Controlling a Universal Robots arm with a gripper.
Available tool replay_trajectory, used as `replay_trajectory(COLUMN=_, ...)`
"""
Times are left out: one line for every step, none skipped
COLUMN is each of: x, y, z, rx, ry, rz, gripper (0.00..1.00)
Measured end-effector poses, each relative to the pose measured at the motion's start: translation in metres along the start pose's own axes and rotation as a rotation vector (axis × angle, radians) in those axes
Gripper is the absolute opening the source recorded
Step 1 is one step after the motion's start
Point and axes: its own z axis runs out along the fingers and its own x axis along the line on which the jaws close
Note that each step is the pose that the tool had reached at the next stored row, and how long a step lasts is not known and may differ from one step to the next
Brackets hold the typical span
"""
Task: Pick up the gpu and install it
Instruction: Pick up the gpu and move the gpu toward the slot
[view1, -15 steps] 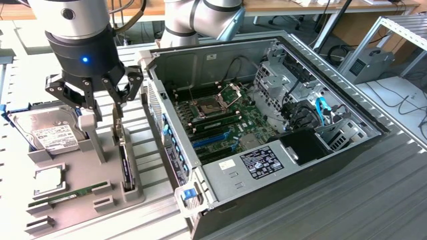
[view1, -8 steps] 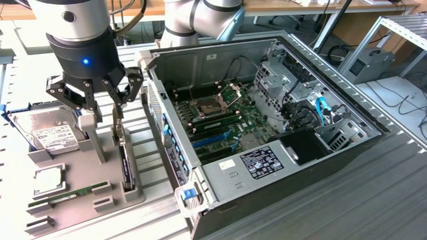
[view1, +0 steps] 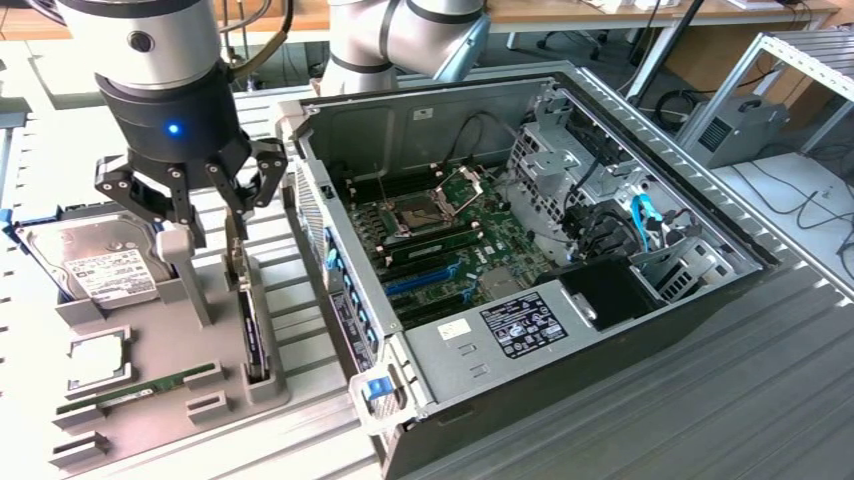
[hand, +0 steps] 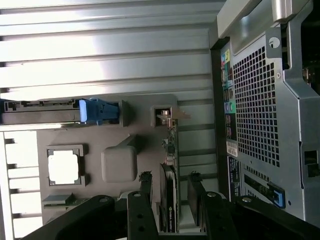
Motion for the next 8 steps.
replay_trajectory(x=0.0000, y=0.0000, z=0.0004, rx=0.0000, ry=0.0000, rz=0.000, gripper=0.42)
replay_trajectory(x=0.0000, y=-0.0001, z=0.0007, rx=0.0001, ry=0.0001, rz=0.000, gripper=0.42)
replay_trajectory(x=0.0000, y=-0.0001, z=0.0010, rx=0.0001, ry=0.0001, rz=0.000, gripper=0.42)
replay_trajectory(x=0.0001, y=-0.0001, z=0.0013, rx=0.0001, ry=0.0001, rz=0.000, gripper=0.42)
replay_trajectory(x=0.0001, y=-0.0001, z=0.0016, rx=0.0000, ry=0.0000, rz=0.000, gripper=0.42)
replay_trajectory(x=0.0001, y=-0.0001, z=0.0019, rx=0.0001, ry=0.0001, rz=0.000, gripper=0.42)
replay_trajectory(x=0.0001, y=-0.0001, z=0.0022, rx=0.0001, ry=0.0000, rz=0.000, gripper=0.42)
replay_trajectory(x=0.0001, y=-0.0001, z=0.0024, rx=0.0000, ry=0.0000, rz=0.000, gripper=0.42)
